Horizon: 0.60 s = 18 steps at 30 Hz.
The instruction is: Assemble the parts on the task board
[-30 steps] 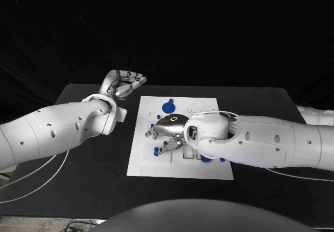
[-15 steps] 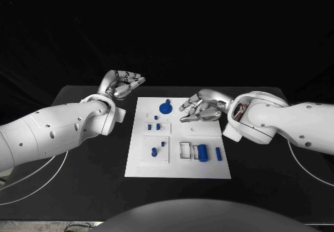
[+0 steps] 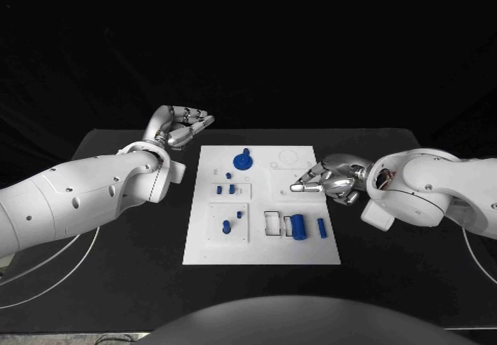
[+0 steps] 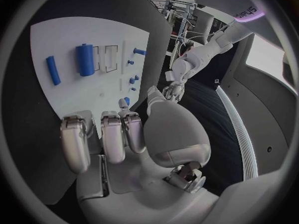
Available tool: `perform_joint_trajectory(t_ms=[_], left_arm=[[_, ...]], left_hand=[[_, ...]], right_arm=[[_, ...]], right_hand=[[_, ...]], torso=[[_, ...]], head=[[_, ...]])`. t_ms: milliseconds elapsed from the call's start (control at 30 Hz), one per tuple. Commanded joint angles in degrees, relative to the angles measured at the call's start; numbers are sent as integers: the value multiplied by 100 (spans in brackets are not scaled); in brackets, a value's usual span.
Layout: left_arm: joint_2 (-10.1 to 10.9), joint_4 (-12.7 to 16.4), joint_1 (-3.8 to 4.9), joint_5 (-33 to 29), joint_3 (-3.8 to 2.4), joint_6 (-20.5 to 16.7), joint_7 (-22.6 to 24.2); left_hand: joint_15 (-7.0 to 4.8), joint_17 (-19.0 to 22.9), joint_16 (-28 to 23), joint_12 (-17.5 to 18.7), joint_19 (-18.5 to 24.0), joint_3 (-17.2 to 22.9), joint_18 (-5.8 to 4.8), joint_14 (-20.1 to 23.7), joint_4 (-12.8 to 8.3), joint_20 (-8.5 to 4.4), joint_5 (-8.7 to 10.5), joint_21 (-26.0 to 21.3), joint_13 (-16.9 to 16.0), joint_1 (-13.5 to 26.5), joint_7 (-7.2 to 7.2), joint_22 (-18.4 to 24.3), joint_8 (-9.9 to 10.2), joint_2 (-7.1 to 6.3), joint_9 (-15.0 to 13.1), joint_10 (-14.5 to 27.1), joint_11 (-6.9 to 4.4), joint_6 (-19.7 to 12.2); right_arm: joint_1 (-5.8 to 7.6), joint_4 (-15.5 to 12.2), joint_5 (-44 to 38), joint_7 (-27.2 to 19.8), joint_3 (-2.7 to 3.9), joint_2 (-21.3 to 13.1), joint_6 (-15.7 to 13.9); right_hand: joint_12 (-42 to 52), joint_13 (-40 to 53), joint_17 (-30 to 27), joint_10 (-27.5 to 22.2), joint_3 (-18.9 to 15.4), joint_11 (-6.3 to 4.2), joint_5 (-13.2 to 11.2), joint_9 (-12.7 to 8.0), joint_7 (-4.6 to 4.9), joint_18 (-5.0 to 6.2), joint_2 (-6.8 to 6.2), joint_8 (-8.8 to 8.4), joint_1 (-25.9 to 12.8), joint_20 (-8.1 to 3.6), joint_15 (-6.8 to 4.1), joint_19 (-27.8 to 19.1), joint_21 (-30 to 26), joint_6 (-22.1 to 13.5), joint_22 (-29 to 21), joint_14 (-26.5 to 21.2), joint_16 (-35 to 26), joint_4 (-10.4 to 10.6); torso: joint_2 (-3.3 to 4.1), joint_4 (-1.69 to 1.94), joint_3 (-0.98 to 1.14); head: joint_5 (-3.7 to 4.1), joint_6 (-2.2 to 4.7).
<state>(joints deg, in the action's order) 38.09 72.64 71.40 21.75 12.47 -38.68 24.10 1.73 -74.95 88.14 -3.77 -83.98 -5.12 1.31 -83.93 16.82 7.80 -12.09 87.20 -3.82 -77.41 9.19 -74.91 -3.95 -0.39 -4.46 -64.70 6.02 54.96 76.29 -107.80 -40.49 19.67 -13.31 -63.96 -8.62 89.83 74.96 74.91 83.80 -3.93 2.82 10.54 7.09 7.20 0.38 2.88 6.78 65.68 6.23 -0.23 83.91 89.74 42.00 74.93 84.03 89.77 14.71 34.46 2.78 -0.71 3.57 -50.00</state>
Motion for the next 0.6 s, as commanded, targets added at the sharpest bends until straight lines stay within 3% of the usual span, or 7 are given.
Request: perform_joint_trajectory(t_ms=[33,100,167,333,500,600], left_arm=[[-18,1,0,23,-3,71,47],[-17,5,0,23,-3,68,46],[-15,6,0,23,-3,66,45],[-8,9,0,23,-3,67,44],[-3,15,0,23,-4,73,46],[4,20,0,23,-4,76,47]], left_hand=[[29,-1232,-12,-2,-367,-37,-52,-485,-13,29,-39,-27,-2,-12,13,-1406,-26,56,-3,22,-7,-42],[29,-1232,-12,-2,-367,-37,-52,-485,-13,29,-39,-27,-2,-12,13,-1406,-26,56,-3,22,-7,-42],[29,-1232,-12,-2,-367,-37,-52,-485,-13,29,-39,-27,-2,-12,13,-1406,-26,56,-3,22,-7,-42],[29,-1232,-12,-2,-367,-37,-52,-485,-13,29,-39,-27,-2,-12,13,-1406,-26,56,-3,22,-7,-42],[29,-1232,-12,-2,-367,-37,-52,-485,-13,29,-39,-27,-2,-12,13,-1406,-26,56,-3,22,-7,-42],[29,-1232,-12,-2,-367,-37,-52,-485,-13,29,-39,-27,-2,-12,13,-1406,-26,56,-3,22,-7,-42]], right_arm=[[-19,-28,133,547,-8,-49,307],[-38,-19,122,648,-11,-68,320],[-71,6,75,765,-15,-74,324],[-118,43,-160,981,-17,-18,358],[-158,71,-431,1247,-17,92,435],[-190,114,-544,1415,-17,176,514]], right_hand=[[17,1504,1509,620,-134,49,286,62,90,-38,9,95,-220,-1,32,609,26,67,1507,597,23,101],[17,1504,1509,620,-251,156,528,145,187,-38,29,233,-404,52,115,609,26,155,1507,597,23,158],[17,1504,1509,620,-311,231,618,245,210,-38,63,391,-484,109,172,609,26,295,1507,597,23,160],[17,1504,1509,620,-323,303,628,508,270,-38,121,712,-416,194,253,609,26,513,1507,597,23,59],[17,1504,1509,620,-156,318,515,718,267,-38,161,934,-201,189,220,609,26,719,1507,597,23,-169],[17,1504,1509,620,-112,292,492,795,241,-38,140,978,-176,163,186,609,26,774,1507,597,23,-245]], torso=[[-1,5,-7],[0,6,-9],[5,-2,-4],[5,-3,5],[10,2,7],[7,-6,7]], head=[[62,0],[85,0],[91,0],[92,0],[97,0],[87,0]])
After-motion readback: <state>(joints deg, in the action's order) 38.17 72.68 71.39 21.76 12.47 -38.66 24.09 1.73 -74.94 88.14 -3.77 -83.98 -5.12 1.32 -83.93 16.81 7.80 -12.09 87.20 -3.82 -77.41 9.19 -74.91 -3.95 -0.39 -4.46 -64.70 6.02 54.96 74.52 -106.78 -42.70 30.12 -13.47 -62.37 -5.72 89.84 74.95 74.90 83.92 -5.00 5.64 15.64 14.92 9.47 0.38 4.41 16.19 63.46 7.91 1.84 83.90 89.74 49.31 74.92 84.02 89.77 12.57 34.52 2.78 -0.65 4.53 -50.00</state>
